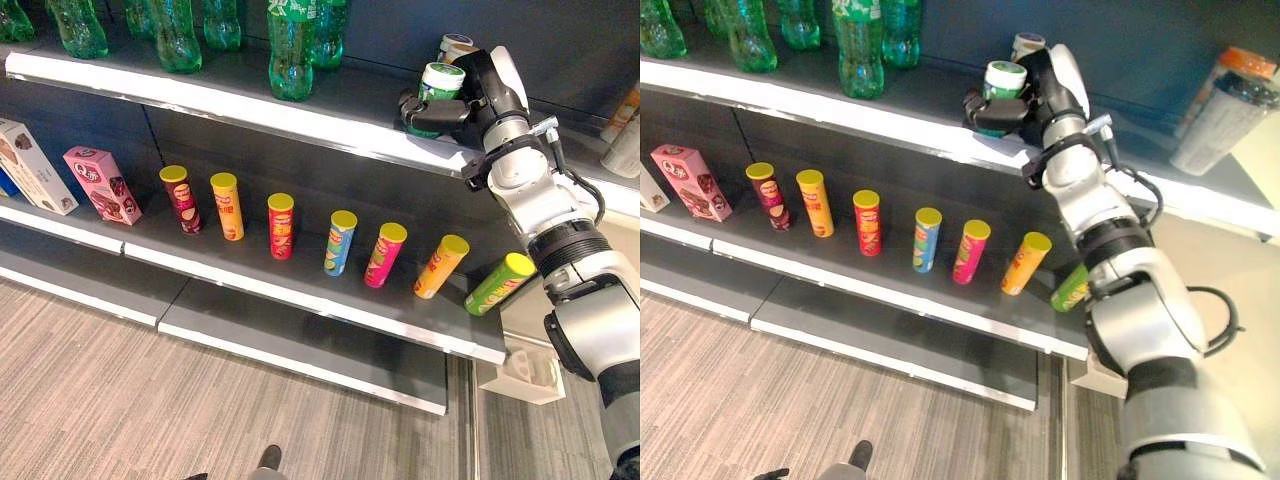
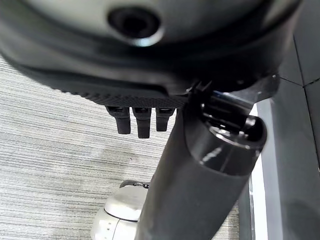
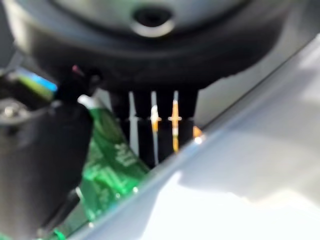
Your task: Put the goods on the table back onto the shelves and tidy them up.
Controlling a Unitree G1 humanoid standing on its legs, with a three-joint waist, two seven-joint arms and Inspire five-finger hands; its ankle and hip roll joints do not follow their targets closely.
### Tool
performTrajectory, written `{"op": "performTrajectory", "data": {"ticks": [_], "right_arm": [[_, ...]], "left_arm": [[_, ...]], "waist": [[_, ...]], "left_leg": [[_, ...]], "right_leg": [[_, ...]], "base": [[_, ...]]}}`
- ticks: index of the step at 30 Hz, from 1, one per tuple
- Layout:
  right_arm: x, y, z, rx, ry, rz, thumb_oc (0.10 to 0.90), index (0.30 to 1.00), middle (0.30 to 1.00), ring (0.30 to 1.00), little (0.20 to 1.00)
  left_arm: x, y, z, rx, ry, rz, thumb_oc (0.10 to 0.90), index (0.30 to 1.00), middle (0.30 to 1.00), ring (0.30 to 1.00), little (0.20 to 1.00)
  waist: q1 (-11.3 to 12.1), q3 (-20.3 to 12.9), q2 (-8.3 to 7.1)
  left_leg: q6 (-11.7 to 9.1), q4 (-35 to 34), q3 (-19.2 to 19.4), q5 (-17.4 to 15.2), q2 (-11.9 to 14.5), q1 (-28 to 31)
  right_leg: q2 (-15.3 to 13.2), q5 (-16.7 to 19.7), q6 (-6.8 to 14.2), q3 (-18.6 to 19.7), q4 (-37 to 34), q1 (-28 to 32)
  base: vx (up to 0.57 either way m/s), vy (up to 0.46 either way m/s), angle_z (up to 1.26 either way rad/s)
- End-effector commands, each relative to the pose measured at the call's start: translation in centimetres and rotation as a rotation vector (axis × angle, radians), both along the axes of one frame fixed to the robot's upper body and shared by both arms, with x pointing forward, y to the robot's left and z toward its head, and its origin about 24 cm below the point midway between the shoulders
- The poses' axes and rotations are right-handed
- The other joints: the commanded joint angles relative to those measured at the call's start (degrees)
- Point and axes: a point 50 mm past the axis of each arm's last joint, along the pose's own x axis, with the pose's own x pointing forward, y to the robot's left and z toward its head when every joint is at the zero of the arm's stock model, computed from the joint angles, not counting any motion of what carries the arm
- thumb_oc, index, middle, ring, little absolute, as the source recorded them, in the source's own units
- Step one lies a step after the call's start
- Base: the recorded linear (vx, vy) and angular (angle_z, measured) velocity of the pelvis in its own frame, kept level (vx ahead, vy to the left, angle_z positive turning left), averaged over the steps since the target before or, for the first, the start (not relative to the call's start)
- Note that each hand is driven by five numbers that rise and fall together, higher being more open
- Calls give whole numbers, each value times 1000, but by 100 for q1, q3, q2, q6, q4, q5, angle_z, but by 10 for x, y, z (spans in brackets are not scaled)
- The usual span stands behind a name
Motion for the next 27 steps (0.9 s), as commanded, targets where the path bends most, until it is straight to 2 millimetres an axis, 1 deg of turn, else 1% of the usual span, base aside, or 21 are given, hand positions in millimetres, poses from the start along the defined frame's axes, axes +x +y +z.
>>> {"op": "performTrajectory", "data": {"ticks": [1, 9, 14, 26, 27], "right_arm": [[-13, -3, 75, -110, -207, -57, 400, 300, 300, 300, 300], [-14, -10, 74, -91, -208, -76, 400, 300, 300, 300, 300], [-16, -13, 78, -103, -217, -83, 400, 300, 300, 300, 300], [-16, -13, 79, -101, -220, -78, 400, 300, 300, 300, 300], [-16, -13, 79, -94, -219, -74, 505, 458, 458, 458, 458]], "left_arm": [[16, 24, 11, 93, -42, -49, 800, 900, 900, 900, 900], [15, 24, 11, 96, -37, -53, 800, 900, 900, 900, 900], [17, 23, 12, 95, -47, -57, 800, 900, 900, 900, 900], [17, 23, 11, 92, -42, -60, 800, 900, 900, 900, 900], [17, 23, 11, 93, -43, -59, 800, 900, 900, 900, 900]], "waist": [[-14, -154, -278], [-62, -160, -259], [-102, -160, -256], [-148, -195, -269], [-150, -197, -269]], "left_leg": [[-62, 31, 364, -695, 66, 202], [-58, 25, 411, -709, 63, 239], [-59, 23, 424, -712, 72, 254], [-55, 17, 472, -736, 88, 289], [-55, 14, 477, -735, 90, 292]], "right_leg": [[-456, -185, 252, 257, 57, -46], [-462, -174, 256, 298, 62, -40], [-461, -174, 261, 299, 63, -34], [-451, -165, 260, 341, 54, -47], [-450, -164, 261, 342, 52, -48]], "base": [[0, 0, 0], [0, 0, 0], [0, 0, 0], [-1, 0, -1], [0, 0, 0]]}}
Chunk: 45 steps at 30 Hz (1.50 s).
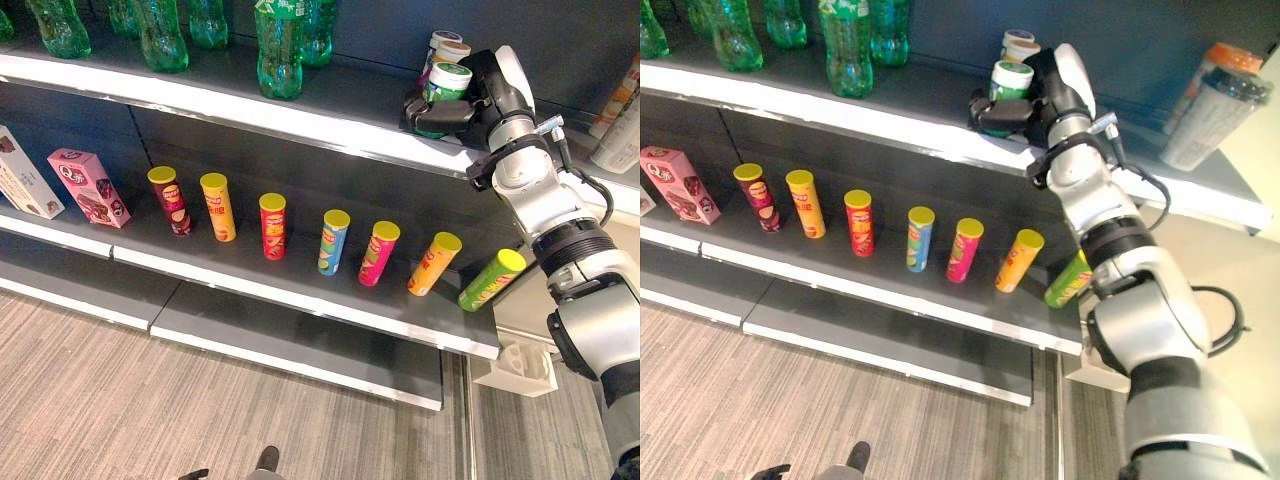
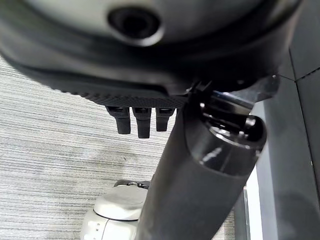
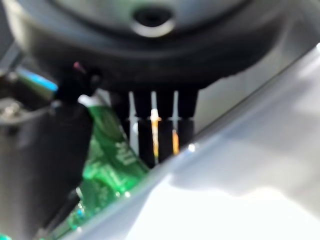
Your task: Put the goods on the table back onto the shelves and tidy them up.
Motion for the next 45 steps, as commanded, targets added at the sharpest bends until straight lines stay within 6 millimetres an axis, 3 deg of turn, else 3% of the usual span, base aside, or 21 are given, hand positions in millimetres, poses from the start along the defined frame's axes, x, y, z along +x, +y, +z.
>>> {"op": "performTrajectory", "data": {"ticks": [1, 2, 13, 15, 19, 25, 27, 30, 32, 34, 38, 40, 43, 45], "right_arm": [[-15, -8, 77, -74, -216, -53, 703, 754, 754, 754, 754], [-15, -8, 77, -66, -217, -47, 800, 900, 900, 900, 900], [-20, -9, 90, -49, -265, -43, 800, 900, 900, 900, 900], [-30, -1, 107, -43, -345, 7, 800, 900, 900, 900, 900], [-36, 0, 115, -11, -388, 29, 800, 900, 900, 900, 900], [-66, 17, 147, -11, -568, 168, 800, 900, 900, 900, 900], [-86, 30, 159, -42, -661, 251, 800, 900, 900, 900, 900], [-116, 46, 162, -105, -763, 385, 800, 900, 900, 900, 900], [-142, 66, 150, -178, -820, 531, 800, 900, 900, 900, 900], [-142, 65, 149, -175, -818, 529, 800, 900, 900, 900, 900], [-173, 95, 98, -178, -752, 851, 800, 900, 900, 900, 900], [-184, 97, 70, -102, -683, 976, 800, 900, 900, 900, 900], [-187, 100, 36, -83, -539, 1052, 800, 900, 900, 900, 900], [-177, 98, -7, 36, -340, 1071, 800, 900, 900, 900, 900]], "left_arm": [[13, 24, 10, 93, -29, -52, 800, 900, 900, 900, 900], [12, 24, 10, 92, -26, -52, 800, 900, 900, 900, 900], [13, 22, 10, 81, -27, -57, 800, 900, 900, 900, 900], [16, 19, 9, 70, -25, -87, 800, 900, 900, 900, 900], [13, 17, 8, 59, -14, -97, 800, 900, 900, 900, 900], [8, 17, 6, 59, 9, -79, 800, 900, 900, 900, 900], [8, 18, 6, 64, 3, -58, 800, 900, 900, 900, 900], [11, 19, 7, 72, -9, -29, 800, 900, 900, 900, 900], [10, 18, 6, 77, -1, -28, 800, 900, 900, 900, 900], [9, 19, 6, 81, 1, -29, 800, 900, 900, 900, 900], [9, 11, 4, 71, 2, -40, 800, 900, 900, 900, 900], [10, 6, 3, 60, -9, -56, 800, 900, 900, 900, 900], [12, 1, 3, 44, -23, -90, 800, 900, 900, 900, 900], [20, -4, 5, 34, -52, -121, 800, 900, 900, 900, 900]], "waist": [[9, -200, -247], [16, -197, -248], [-4, -250, -280], [-52, -260, -265], [-90, -279, -274], [-214, -340, -277], [-264, -350, -260], [-400, -382, -243], [-498, -380, -193], [-486, -390, -211], [-730, -362, -52], [-836, -359, 7], [-989, -335, 98], [-1160, -295, 193]], "left_leg": [[-58, 14, 438, -733, 130, 285], [-61, 12, 445, -735, 133, 292], [-47, 11, 458, -727, 120, 295], [-60, 11, 521, -771, 153, 359], [-48, 11, 519, -752, 136, 331], [-51, 11, 640, -798, 164, 407], [-69, 11, 696, -840, 195, 468], [-60, 11, 747, -842, 190, 471], [-58, 11, 825, -857, 201, 504], [-58, 11, 831, -859, 203, 508], [-32, 11, 1036, -902, 235, 617], [-26, 11, 1181, -934, 262, 679], [-26, 11, 1344, -946, 308, 722], [-20, 11, 1486, -955, 340, 781]], "right_leg": [[-386, -163, 256, 303, 53, -31], [-384, -164, 258, 302, 51, -22], [-406, -128, 272, 322, 41, -35], [-384, -144, 268, 366, 42, -25], [-404, -117, 276, 377, 41, -52], [-403, -108, 286, 452, 40, -54], [-378, -130, 285, 511, 46, -35], [-396, -105, 293, 554, 38, -79], [-388, -100, 295, 616, 48, -108], [-386, -99, 294, 622, 48, -108], [-374, -76, 295, 817, 43, -169], [-365, -53, 302, 952, 38, -218], [-356, -32, 313, 1100, 38, -292], [-338, -10, 316, 1232, 38, -349]], "base": [[0, 0, 0], [0, 0, 0], [0, 0, 0], [0, 0, 0], [-11, 4, -5], [2, -2, -7], [3, 1, -13], [-2, 10, -11], [-5, 0, -19], [-8, 1, -18], [-28, 0, -19], [-15, 0, -48], [-22, 4, -42], [-24, 10, -52]]}}
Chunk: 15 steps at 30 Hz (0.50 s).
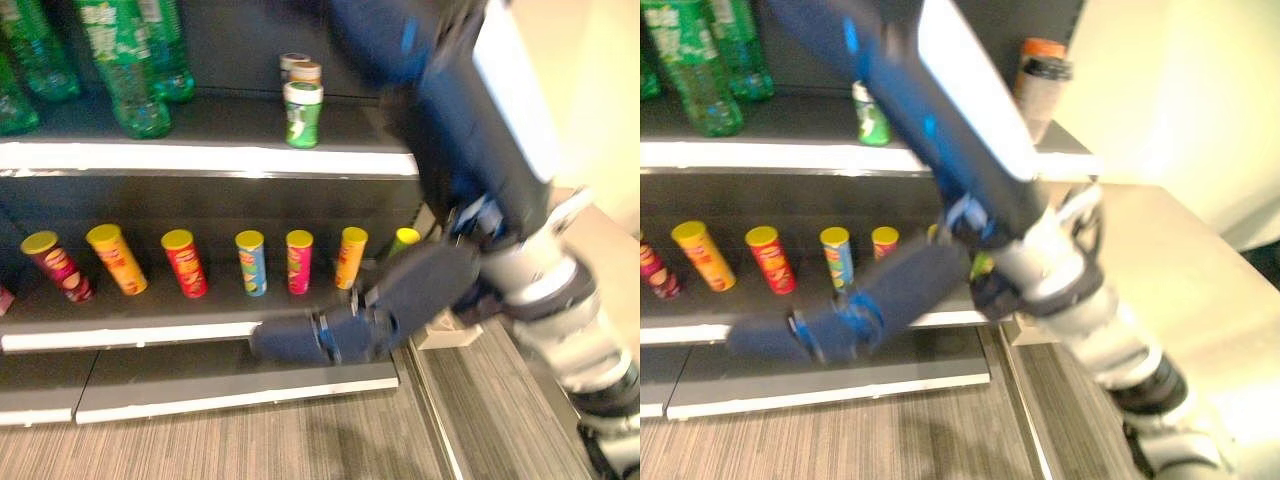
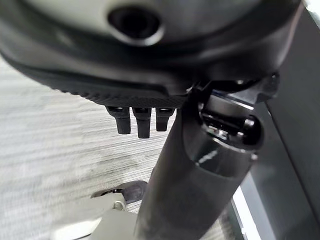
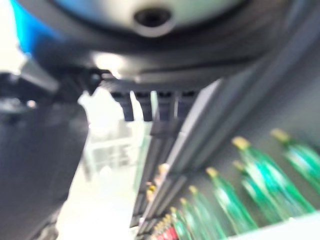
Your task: Put the goods on the table back onto the shelves and tidy them up.
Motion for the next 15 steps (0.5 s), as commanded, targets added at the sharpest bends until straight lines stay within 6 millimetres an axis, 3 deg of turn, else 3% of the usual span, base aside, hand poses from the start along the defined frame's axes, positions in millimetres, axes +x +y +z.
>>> {"op": "performTrajectory", "data": {"ticks": [1, 3, 4, 5, 6, 7, 8, 9, 10, 11, 15], "right_arm": [[29, -8, -2, 9, 121, -31, 800, 900, 900, 900, 900], [34, -13, -44, -2, 305, -71, 800, 900, 900, 900, 900], [36, -19, -88, -28, 477, -141, 800, 900, 900, 900, 900], [38, -22, -105, -70, 522, -186, 800, 900, 900, 900, 900], [38, -22, -105, -70, 522, -187, 800, 900, 900, 900, 900], [39, -36, -160, -163, 699, -325, 800, 900, 900, 900, 900], [39, -36, -161, -163, 699, -326, 800, 900, 900, 900, 900], [38, -39, -174, -208, 725, -364, 800, 900, 900, 900, 900], [38, -55, -215, -371, 810, -502, 800, 900, 900, 900, 900], [39, -55, -216, -371, 809, -502, 800, 900, 900, 900, 900], [26, -76, -273, -523, 974, -649, 800, 900, 900, 900, 900]], "left_arm": [[46, 5, 10, 16, -128, -100, 800, 900, 900, 900, 900], [52, 5, 13, 15, -157, -103, 800, 900, 900, 900, 900], [58, 6, 15, 18, -185, -101, 800, 900, 900, 900, 900], [62, 5, 16, 12, -194, -112, 800, 900, 900, 900, 900], [61, 5, 16, 12, -194, -112, 800, 900, 900, 900, 900], [66, 0, 16, 2, -203, -155, 800, 900, 900, 900, 900], [66, 0, 16, 2, -202, -155, 800, 900, 900, 900, 900], [66, -1, 16, -1, -201, -173, 800, 900, 900, 900, 900], [71, -5, 17, -17, -222, -180, 800, 900, 900, 900, 900], [72, -5, 17, -17, -222, -180, 800, 900, 900, 900, 900], [81, -10, 20, -34, -255, -214, 800, 900, 900, 900, 900]], "waist": [[181, 111, -62], [73, 147, -12], [0, 202, 14], [-28, 201, 16], [-29, 197, 15], [-103, 222, 31], [-100, 220, 31], [-107, 219, 33], [-105, 234, 23], [-108, 236, 21], [-85, 259, -6]], "left_leg": [[-186, 48, 287, -750, 250, 384], [-186, 48, 385, -758, 275, 432], [-197, 48, 448, -774, 296, 484], [-192, 48, 454, -755, 287, 456], [-193, 48, 453, -755, 288, 456], [-199, 48, 482, -756, 289, 473], [-199, 48, 483, -757, 291, 476], [-202, 48, 488, -760, 292, 481], [-205, 48, 473, -752, 297, 481], [-205, 48, 472, -752, 297, 482], [-199, 48, 431, -748, 286, 477]], "right_leg": [[-245, -203, 285, 74, 77, -43], [-237, -200, 287, 142, 77, -54], [-221, -205, 282, 197, 77, -44], [-234, -196, 282, 196, 77, -71], [-233, -197, 282, 195, 77, -71], [-231, -206, 277, 193, 77, -59], [-230, -207, 276, 193, 77, -57], [-230, -209, 277, 185, 77, -49], [-230, -207, 274, 171, 77, -37], [-230, -207, 274, 170, 77, -36], [-237, -210, 272, 131, 77, -4]], "base": [[-19, 15, -54], [-9, 4, -35], [-24, -5, -29], [-23, -6, -29], [-22, -4, -22], [-6, -6, -14], [0, 0, 0], [0, 0, 0], [0, 0, 0], [-13, -13, -5], [-6, -5, 3]]}}
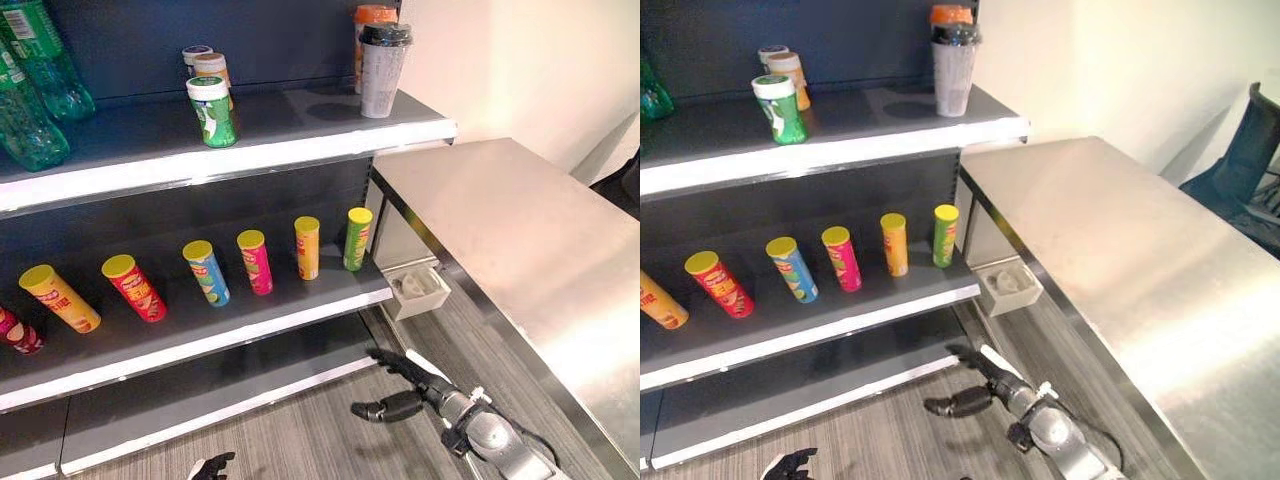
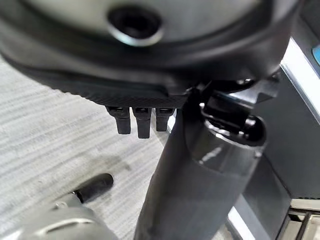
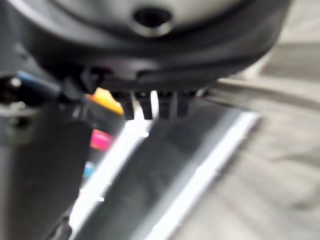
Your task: Put the goods on the table back onto the shelves and tidy them up.
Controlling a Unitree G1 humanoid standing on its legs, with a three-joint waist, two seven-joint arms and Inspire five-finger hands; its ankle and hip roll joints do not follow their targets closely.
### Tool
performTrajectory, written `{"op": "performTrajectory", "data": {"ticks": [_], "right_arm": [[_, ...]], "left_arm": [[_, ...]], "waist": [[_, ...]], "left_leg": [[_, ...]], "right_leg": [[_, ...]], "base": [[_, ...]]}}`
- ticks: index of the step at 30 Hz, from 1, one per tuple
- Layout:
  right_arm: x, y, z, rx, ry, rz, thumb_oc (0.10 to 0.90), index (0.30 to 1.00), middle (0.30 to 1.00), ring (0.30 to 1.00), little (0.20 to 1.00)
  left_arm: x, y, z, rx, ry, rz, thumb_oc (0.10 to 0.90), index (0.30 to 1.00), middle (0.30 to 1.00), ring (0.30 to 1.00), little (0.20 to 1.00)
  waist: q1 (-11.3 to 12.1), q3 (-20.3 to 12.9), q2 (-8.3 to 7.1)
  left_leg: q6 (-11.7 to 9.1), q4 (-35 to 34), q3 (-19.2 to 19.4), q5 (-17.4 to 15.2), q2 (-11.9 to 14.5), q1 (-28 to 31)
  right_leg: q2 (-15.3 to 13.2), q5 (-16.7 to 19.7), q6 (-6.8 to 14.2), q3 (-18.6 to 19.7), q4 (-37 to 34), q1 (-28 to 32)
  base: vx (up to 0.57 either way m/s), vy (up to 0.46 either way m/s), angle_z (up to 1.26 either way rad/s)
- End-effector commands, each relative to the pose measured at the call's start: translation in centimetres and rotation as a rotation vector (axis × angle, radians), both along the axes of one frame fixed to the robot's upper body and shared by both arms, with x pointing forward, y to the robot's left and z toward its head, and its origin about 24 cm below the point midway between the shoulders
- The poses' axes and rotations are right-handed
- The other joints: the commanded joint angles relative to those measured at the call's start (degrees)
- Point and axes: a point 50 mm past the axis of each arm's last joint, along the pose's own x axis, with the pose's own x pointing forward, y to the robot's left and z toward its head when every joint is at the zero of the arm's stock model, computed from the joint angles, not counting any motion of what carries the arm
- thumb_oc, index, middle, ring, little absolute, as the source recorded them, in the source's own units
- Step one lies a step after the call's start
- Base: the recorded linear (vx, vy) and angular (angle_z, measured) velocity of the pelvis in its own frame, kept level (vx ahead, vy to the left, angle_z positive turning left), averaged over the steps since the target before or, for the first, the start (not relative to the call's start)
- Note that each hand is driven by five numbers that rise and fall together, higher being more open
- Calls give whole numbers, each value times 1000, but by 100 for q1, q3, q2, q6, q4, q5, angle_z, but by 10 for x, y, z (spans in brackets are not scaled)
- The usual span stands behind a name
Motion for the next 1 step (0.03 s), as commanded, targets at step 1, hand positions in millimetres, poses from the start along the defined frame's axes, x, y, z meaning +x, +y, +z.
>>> {"op": "performTrajectory", "data": {"ticks": [1], "right_arm": [[32, 18, 17, -18, -172, 32, 800, 900, 900, 900, 900]], "left_arm": [[34, 11, 14, 35, -115, -82, 800, 900, 900, 900, 900]], "waist": [[170, 56, -141]], "left_leg": [[-197, 21, 73, -736, 193, 405]], "right_leg": [[-316, -340, 286, -199, 80, 140]], "base": [[0, 0, 0]]}}
